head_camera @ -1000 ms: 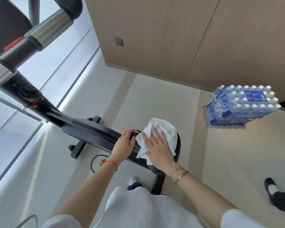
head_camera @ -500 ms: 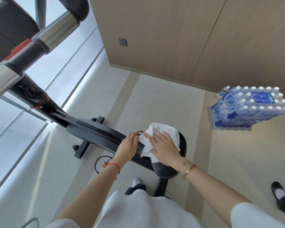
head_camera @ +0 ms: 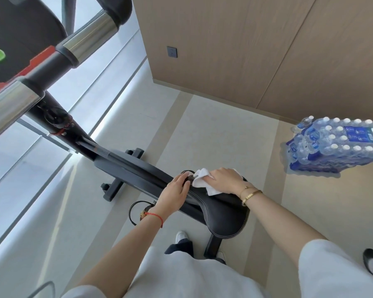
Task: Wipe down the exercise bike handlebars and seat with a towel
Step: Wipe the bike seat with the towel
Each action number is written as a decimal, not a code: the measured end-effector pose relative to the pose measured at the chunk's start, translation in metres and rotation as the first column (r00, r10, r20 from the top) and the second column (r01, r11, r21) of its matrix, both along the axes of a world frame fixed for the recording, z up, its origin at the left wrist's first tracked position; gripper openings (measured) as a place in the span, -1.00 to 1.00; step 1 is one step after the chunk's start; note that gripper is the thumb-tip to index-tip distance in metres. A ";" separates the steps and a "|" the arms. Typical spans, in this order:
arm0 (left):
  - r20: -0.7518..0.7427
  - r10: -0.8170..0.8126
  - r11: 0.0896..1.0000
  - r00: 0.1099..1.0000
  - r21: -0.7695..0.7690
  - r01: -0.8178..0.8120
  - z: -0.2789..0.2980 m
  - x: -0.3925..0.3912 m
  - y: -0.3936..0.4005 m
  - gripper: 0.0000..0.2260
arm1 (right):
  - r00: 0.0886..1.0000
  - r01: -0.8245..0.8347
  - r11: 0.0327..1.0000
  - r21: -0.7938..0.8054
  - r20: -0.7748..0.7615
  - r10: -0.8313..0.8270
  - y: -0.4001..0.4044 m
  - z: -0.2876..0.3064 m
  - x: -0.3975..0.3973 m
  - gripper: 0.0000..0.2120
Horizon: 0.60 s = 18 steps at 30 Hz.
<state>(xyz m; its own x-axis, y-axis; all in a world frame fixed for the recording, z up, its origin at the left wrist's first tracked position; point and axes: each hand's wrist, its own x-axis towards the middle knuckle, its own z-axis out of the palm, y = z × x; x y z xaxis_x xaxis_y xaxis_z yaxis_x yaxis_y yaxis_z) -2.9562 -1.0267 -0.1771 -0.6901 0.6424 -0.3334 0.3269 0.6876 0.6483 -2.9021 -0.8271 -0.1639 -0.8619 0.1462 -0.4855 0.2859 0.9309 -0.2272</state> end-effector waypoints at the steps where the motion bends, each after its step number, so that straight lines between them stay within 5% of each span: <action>1: -0.003 -0.003 1.000 1.000 -0.009 0.003 0.000 0.000 0.000 -0.60 | 1.000 0.001 1.000 0.020 -0.025 0.000 0.007 -0.001 0.007 -0.50; 4: -0.015 0.008 1.000 1.000 -0.002 -0.008 0.000 0.002 0.000 -0.59 | 0.985 0.166 0.980 -0.109 -0.036 -0.171 0.031 0.002 0.022 -0.63; 10: -0.034 0.035 0.999 0.999 0.005 -0.035 -0.002 0.006 0.000 -0.60 | 0.808 0.560 0.730 -0.393 0.061 -0.586 0.046 -0.001 0.040 -0.50; 14: -0.038 0.052 0.999 0.998 0.007 -0.052 -0.003 0.007 0.001 -0.60 | 0.727 0.586 0.703 -0.403 -0.122 -0.676 0.028 -0.013 0.066 -0.65; 18: -0.055 0.063 0.998 0.997 0.007 -0.063 -0.003 0.009 0.003 -0.60 | 0.733 0.438 0.808 -0.395 -0.364 -0.575 0.004 -0.028 0.104 -0.55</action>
<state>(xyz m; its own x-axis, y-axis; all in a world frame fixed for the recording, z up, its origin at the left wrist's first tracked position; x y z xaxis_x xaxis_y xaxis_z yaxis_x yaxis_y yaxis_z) -2.9473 -1.0239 -0.1806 -0.7464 0.5985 -0.2911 0.3181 0.7049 0.6340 -2.7980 -0.8227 -0.1920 -0.8203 0.5509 -0.1537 0.4989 0.5577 -0.6634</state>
